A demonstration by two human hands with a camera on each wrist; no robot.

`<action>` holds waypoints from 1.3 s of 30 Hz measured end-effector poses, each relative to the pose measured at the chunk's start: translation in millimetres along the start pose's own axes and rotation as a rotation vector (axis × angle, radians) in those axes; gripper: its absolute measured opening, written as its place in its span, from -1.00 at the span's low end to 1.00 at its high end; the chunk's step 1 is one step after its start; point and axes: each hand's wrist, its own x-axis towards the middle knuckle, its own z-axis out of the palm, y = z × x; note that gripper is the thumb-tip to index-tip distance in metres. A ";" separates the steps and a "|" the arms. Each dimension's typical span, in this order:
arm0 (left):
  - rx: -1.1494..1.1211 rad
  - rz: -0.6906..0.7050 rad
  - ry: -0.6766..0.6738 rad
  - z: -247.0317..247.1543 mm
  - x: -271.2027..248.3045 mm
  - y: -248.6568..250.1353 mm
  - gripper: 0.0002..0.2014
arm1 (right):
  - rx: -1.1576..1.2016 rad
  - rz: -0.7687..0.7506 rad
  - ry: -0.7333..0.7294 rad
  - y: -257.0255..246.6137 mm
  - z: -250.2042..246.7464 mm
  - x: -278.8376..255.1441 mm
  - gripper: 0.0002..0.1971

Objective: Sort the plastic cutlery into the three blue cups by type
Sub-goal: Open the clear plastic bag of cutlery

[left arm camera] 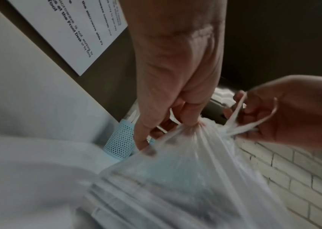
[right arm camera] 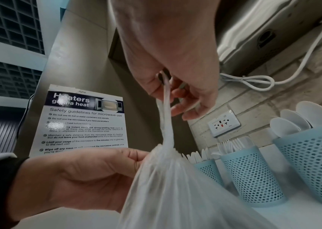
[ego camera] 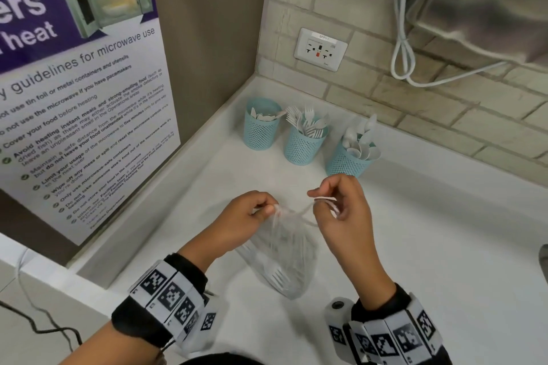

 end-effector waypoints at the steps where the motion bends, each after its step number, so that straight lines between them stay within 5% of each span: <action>1: -0.029 -0.001 0.001 -1.0 -0.5 1.4 -0.79 | -0.011 0.040 -0.013 2.5 -0.9 0.4 -0.66; 4: -0.100 0.000 -0.007 -2.2 -2.2 7.6 -0.82 | -0.243 0.158 -0.308 12.7 -2.3 -0.9 -0.61; 7: -0.137 0.020 -0.022 -0.2 -4.7 16.4 -0.84 | -0.472 0.085 -0.551 15.4 4.1 -5.8 -0.90; 12: -0.195 0.019 -0.009 -1.3 -7.6 21.3 -0.84 | -0.352 0.061 -0.335 9.2 4.3 0.3 -0.92; 19: -0.014 0.019 0.103 -1.4 -5.7 16.1 -0.61 | -0.272 0.055 -0.278 11.3 4.6 0.0 -0.83; 23: -0.086 0.015 0.196 -2.4 -5.6 14.9 -0.72 | -0.320 0.081 -0.372 8.6 1.8 0.7 -0.77; 26: -0.234 0.013 0.118 -5.3 -8.4 21.2 -0.82 | -0.319 0.129 -0.463 5.5 -2.2 1.0 -0.74; 32: -0.526 -0.019 -0.108 -8.6 -9.6 43.1 -0.80 | -0.088 0.307 -0.548 -0.4 -10.7 -1.4 -0.55; 35: -0.524 -0.052 -0.026 -6.4 -8.6 42.7 -0.77 | 0.031 0.363 -0.493 -2.5 -11.8 -1.5 -0.53; 39: -0.582 -0.171 0.177 -7.8 -6.2 37.4 -0.85 | 0.548 0.577 -0.248 -5.9 -18.2 6.4 -0.62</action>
